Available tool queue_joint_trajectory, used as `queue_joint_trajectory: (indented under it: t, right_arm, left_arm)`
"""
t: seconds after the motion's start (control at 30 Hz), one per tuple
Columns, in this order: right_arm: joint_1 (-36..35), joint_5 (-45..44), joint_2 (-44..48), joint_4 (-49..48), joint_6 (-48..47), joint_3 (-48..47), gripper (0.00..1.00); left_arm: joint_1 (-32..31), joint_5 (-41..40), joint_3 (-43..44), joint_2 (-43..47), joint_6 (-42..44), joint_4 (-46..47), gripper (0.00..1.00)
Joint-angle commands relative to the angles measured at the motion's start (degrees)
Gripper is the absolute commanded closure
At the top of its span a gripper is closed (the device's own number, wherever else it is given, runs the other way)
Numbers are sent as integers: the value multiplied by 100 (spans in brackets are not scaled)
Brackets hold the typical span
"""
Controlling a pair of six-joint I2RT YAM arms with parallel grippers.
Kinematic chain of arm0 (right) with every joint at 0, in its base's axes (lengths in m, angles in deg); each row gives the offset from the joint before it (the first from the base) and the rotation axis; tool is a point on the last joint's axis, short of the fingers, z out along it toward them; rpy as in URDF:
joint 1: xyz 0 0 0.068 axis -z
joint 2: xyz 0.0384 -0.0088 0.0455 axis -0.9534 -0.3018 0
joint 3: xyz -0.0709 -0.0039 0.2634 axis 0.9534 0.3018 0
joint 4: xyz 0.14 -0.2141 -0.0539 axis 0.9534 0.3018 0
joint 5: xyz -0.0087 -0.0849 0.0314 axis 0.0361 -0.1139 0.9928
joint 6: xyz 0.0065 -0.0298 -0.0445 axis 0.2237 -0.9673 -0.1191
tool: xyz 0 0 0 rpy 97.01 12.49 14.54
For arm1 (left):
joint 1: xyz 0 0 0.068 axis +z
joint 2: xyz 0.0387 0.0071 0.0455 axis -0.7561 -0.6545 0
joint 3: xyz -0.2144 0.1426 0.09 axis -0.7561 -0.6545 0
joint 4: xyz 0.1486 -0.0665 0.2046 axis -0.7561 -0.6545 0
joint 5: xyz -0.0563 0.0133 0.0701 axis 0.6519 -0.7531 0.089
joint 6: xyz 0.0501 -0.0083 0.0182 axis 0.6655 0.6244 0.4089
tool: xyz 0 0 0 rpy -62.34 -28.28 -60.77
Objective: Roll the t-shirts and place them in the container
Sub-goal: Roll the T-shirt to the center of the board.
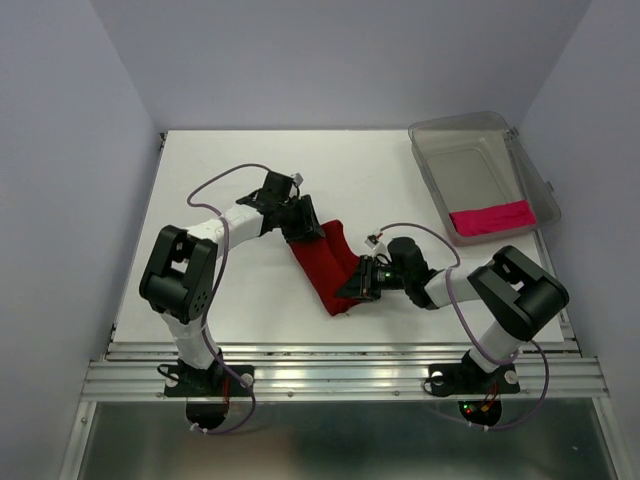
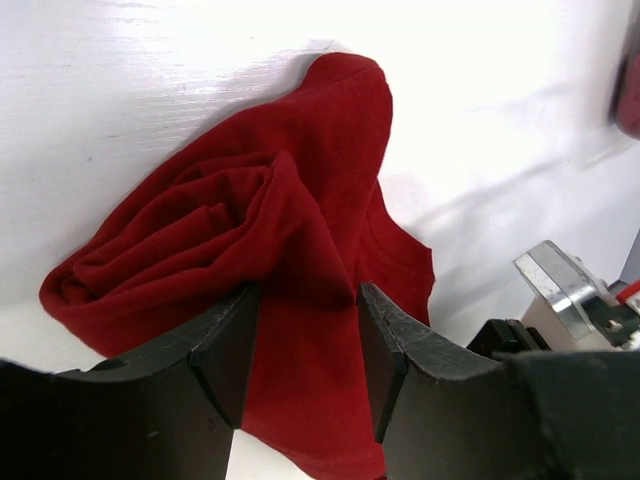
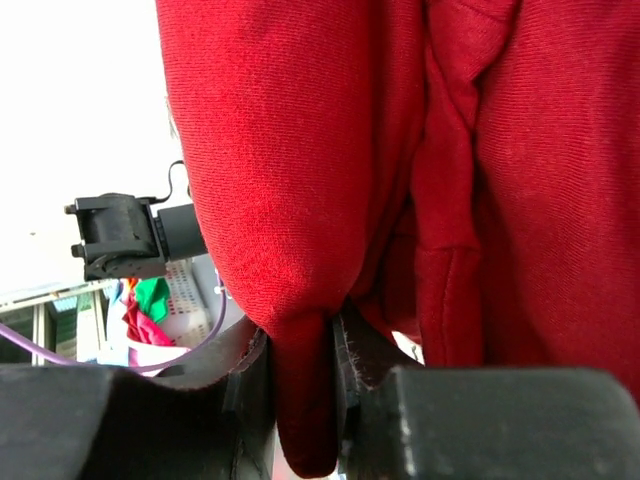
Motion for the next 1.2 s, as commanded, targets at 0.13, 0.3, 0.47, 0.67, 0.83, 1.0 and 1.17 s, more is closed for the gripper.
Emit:
queue_joint_trajectory:
  t: [0.13,0.3,0.47,0.67,0.83,1.0,1.17]
  right_arm:
    - [46,-1040,796,1540,-628,-2,42]
    - [46,-1647,1903,3009,-1250,-291,35]
    - [46,-2553,2686,4899,-1832,-854,37]
    - [-68,-3125,3100,5763,-2193,-1784,66]
    - [-1006,-3466,2635,5693,-2254,-2357,83]
    - [-1378,-3346,1845,5395,-2194,-2683,88]
    - [-1378,-3439,1405,4981,-2027,-2604,92]
  left_arm:
    - [-148,67,356,-353,69,146,46]
    - [-157,50,479,-388,104,67,46]
    - [-175,50,663,-248,148,-73,46]
    - [-175,-64,848,-115,245,-320,46]
    - [-175,-21,752,-221,227,-276,46]
    - [-175,-20,664,-125,175,-249,47]
    - [-175,-21,708,-194,218,-276,47]
